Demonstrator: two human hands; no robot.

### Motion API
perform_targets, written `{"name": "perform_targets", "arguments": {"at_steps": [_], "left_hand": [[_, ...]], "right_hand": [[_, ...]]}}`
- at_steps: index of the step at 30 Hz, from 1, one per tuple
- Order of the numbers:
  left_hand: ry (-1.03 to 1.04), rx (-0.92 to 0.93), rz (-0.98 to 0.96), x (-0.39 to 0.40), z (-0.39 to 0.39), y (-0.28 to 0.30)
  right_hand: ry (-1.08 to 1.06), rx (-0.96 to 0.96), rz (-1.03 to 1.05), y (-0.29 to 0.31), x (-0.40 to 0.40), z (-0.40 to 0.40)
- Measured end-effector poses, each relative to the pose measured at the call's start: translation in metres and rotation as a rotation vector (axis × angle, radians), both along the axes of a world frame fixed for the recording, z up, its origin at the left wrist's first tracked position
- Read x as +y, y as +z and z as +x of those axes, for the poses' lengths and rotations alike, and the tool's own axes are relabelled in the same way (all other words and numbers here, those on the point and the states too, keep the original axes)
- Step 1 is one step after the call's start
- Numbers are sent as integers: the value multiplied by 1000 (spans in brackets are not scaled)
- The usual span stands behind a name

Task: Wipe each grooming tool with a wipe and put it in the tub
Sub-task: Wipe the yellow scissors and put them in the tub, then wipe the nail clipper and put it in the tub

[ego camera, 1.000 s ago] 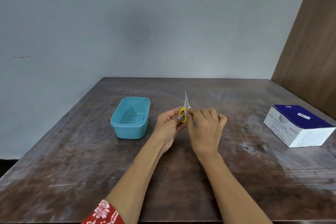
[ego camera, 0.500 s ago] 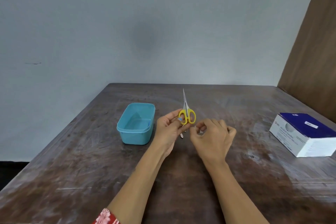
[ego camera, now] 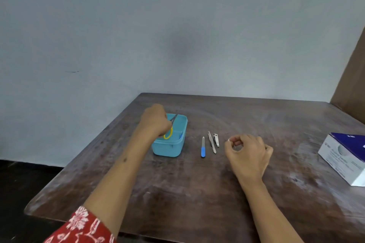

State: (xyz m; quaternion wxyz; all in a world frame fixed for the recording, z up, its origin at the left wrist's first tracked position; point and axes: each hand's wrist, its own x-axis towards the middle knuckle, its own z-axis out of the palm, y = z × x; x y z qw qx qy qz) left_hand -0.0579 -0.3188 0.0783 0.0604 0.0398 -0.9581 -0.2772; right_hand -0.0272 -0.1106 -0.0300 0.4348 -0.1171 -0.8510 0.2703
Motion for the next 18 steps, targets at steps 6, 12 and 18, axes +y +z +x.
{"name": "perform_targets", "arguments": {"at_steps": [6, 12, 18], "left_hand": [[13, -152, -132, 22, -2, -3], [52, -195, -107, 31, -5, -12], [44, 143, -208, 44, 13, -4]], "right_hand": [[25, -7, 4, 0, 1, 1], [16, 7, -3, 0, 0, -1], [-20, 45, 2, -1, 1, -3]]}}
